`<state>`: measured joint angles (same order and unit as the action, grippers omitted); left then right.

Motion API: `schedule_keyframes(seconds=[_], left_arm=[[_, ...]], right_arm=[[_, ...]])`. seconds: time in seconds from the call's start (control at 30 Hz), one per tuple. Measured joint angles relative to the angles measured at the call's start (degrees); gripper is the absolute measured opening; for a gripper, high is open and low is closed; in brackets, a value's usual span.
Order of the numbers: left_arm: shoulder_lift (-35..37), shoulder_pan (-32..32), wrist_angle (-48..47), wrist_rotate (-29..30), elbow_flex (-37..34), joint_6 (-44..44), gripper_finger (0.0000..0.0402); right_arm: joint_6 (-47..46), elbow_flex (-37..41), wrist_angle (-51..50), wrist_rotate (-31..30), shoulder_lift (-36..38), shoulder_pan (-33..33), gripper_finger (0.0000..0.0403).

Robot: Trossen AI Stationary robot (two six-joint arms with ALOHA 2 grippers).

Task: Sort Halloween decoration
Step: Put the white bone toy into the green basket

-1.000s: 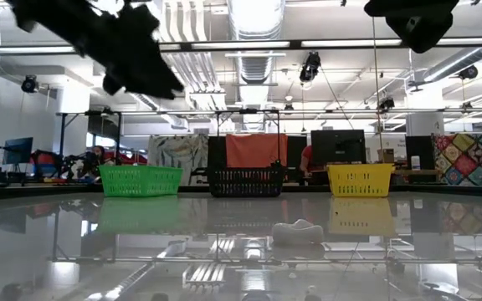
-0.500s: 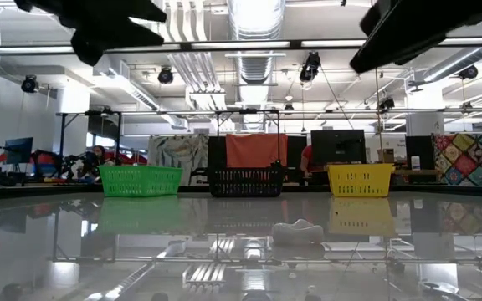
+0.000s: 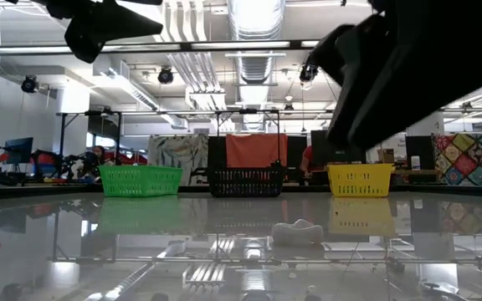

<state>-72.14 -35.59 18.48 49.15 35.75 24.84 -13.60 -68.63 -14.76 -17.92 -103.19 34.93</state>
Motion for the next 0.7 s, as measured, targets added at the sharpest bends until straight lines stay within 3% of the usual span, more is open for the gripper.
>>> schedule_keyframes(seconds=[0.4, 0.7], left_arm=[[0.00, 0.00, 0.07, 0.00, 0.00, -0.07, 0.0192], [0.00, 0.00, -0.04, -0.02, 0.00, -0.31, 0.0192]], right_arm=[[4.29, -1.27, 3.54, 9.94, -4.02, -5.14, 0.0093], [8.33, -1.27, 7.19, 11.93, -6.77, -6.53, 0.0093]])
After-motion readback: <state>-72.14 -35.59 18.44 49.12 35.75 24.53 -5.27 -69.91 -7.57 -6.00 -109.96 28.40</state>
